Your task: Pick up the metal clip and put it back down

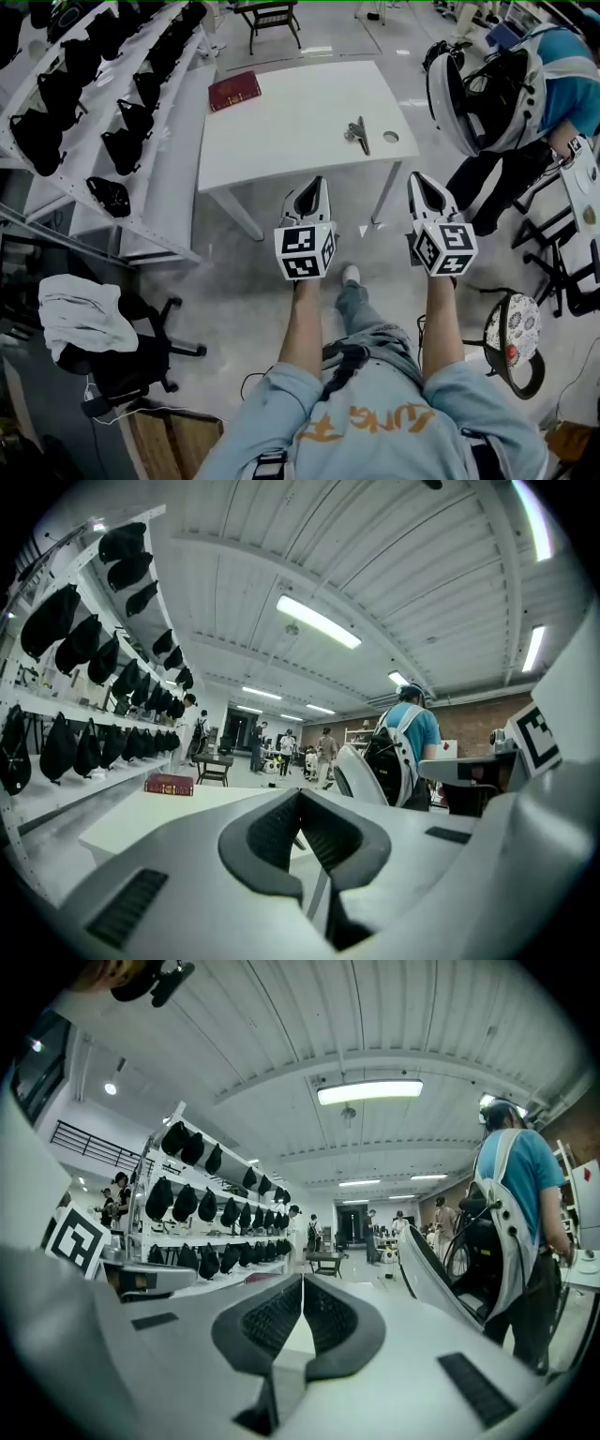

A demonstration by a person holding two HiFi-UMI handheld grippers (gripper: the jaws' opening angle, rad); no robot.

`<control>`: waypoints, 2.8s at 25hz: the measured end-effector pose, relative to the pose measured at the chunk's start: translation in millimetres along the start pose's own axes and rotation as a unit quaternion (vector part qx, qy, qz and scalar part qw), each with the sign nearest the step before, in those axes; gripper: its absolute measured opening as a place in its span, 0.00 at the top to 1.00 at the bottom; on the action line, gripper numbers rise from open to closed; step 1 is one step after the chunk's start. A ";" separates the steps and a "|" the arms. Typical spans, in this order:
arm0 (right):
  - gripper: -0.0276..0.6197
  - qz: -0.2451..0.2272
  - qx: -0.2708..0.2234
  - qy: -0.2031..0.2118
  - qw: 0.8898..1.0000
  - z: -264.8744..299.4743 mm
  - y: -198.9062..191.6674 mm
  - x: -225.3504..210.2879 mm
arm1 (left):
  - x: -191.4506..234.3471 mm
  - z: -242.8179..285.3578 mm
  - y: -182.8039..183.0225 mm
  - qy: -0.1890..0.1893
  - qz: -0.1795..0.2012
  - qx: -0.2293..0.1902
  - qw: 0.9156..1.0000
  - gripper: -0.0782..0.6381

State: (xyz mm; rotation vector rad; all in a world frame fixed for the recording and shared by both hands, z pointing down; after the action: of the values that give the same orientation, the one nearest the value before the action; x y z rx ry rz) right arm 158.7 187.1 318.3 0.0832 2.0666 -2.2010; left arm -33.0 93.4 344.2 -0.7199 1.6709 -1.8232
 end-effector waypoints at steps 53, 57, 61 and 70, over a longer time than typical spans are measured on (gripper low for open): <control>0.91 0.001 0.148 0.083 0.985 327.4 -103.8 -95.2 | 81.7 284.8 -108.4 0.003 -0.017 0.191 0.981 0.86; 0.78 0.017 0.176 0.107 0.978 339.3 -122.7 -85.2 | 87.1 289.7 -115.3 -0.005 -0.016 0.200 0.980 0.86; 0.74 0.019 0.197 0.105 0.975 350.7 -136.9 -79.8 | 94.8 292.9 -121.1 -0.009 -0.014 0.214 0.977 0.86; 0.66 -0.050 0.263 0.056 0.962 372.8 -176.5 -75.9 | 112.9 305.4 -140.4 -0.021 -0.019 0.242 0.970 0.86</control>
State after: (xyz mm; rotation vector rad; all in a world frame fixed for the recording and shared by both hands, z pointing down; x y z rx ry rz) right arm 227.7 -170.2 526.9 0.1576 1.5007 -2.8087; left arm 99.3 -190.5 510.5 -0.5704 1.1185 -2.1110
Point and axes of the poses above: the fingertips, and each gripper's own axes: z forward along the fingers, x to its left, y out of its top, the point moved 4 cm from there along -z, backward along the fingers, and after that the axes turned 6 degrees about z, right-handed, at the moved point
